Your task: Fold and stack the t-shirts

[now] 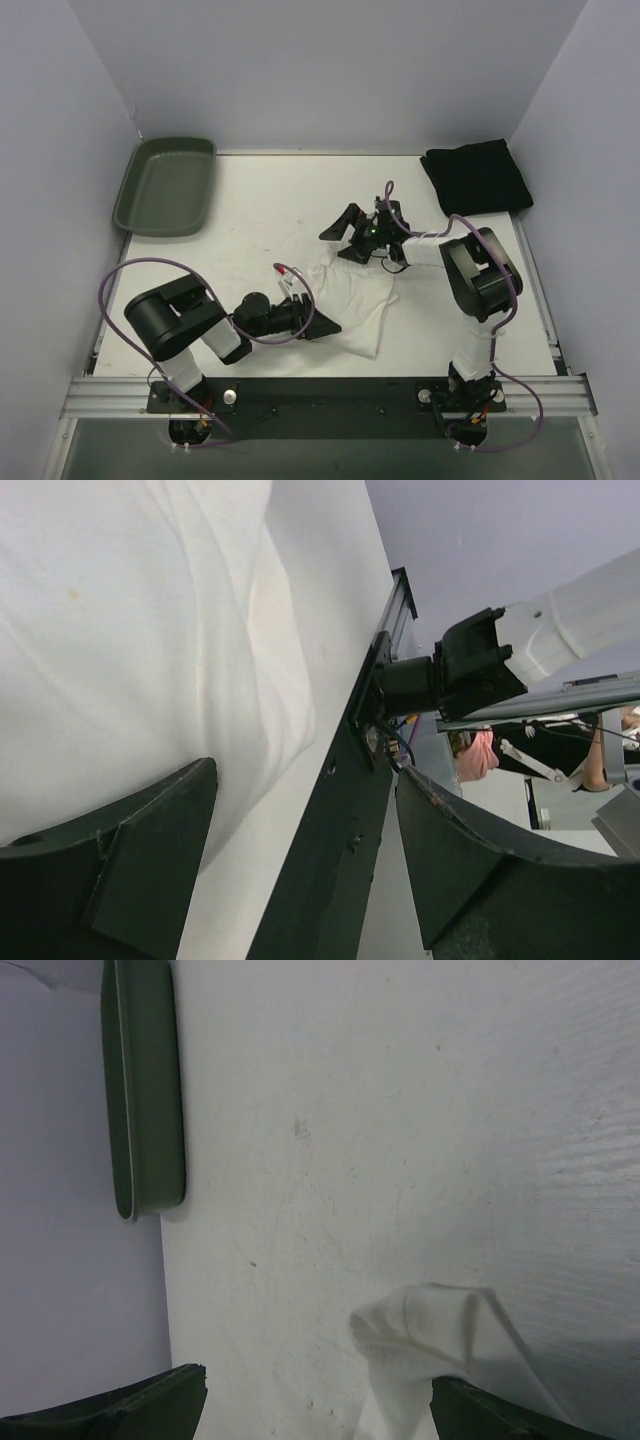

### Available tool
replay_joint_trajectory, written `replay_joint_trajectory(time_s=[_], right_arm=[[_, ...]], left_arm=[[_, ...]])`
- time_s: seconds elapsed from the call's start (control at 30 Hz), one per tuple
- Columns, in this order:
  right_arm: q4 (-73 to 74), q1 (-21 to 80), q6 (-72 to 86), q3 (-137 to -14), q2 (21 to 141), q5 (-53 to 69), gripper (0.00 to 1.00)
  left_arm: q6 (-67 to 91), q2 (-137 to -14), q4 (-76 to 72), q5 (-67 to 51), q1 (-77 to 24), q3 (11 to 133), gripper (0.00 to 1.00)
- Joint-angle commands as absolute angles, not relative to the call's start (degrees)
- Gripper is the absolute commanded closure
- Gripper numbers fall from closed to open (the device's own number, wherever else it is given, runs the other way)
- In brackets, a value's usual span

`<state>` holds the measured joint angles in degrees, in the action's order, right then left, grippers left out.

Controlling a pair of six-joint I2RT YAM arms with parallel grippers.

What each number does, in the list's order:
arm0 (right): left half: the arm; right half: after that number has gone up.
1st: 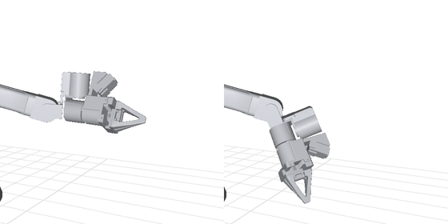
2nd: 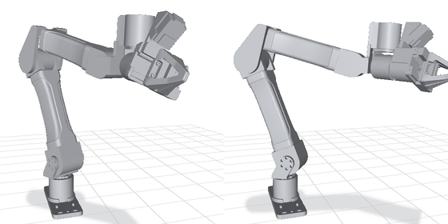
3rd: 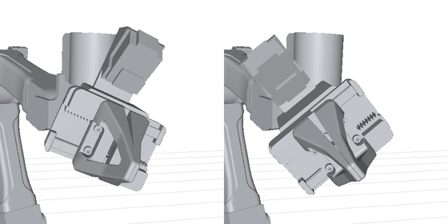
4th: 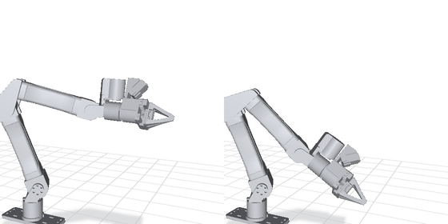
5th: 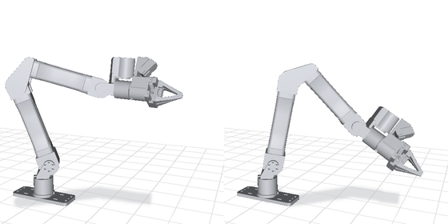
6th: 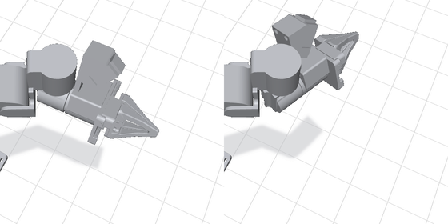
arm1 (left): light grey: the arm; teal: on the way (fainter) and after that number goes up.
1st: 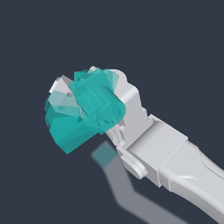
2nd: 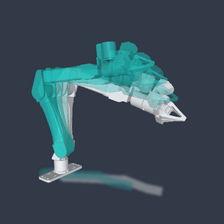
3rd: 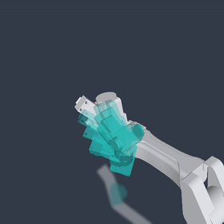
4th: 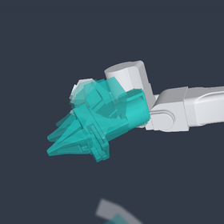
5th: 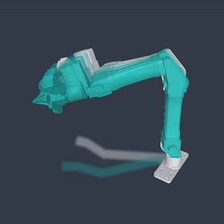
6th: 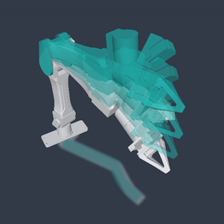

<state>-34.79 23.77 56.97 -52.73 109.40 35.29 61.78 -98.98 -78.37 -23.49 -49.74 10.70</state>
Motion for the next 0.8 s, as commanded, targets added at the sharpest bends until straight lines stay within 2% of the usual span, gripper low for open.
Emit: replay_joint_trajectory(time_s=[0.0, 0.23, 0.47, 0.57, 0.6, 0.77], right_arm=[[-29.72, 23.12, 51.42, -57.12, 105.83, 32.00, 0.03], [-14.79, 21.89, 42.66, -65.38, 96.96, 25.07, 0.01], [4.99, 22.59, 34.28, -67.59, 82.11, 14.44, 0.00], [11.31, 22.59, 32.97, -64.09, 75.97, 10.83, 0.00], [12.03, 22.85, 32.79, -62.51, 74.02, 8.37, 0.00], [18.87, 23.55, 33.57, -53.02, 62.52, 4.40, 0.00]], left_arm=[[58.28, -91.69, -70.15, -26.10, -50.19, 13.17, 0.18], [55.73, -85.88, -58.37, -27.51, -50.01, 20.55, 0.18], [47.74, -78.76, -33.71, -24.97, -49.40, 32.76, 0.13], [47.37, -77.17, -27.10, -24.35, -46.69, 35.15, 0.08], [47.20, -76.47, -25.42, -24.35, -45.97, 35.59, 0.03], [44.14, -73.13, -12.52, -21.45, -43.33, 37.52, 0.03]])
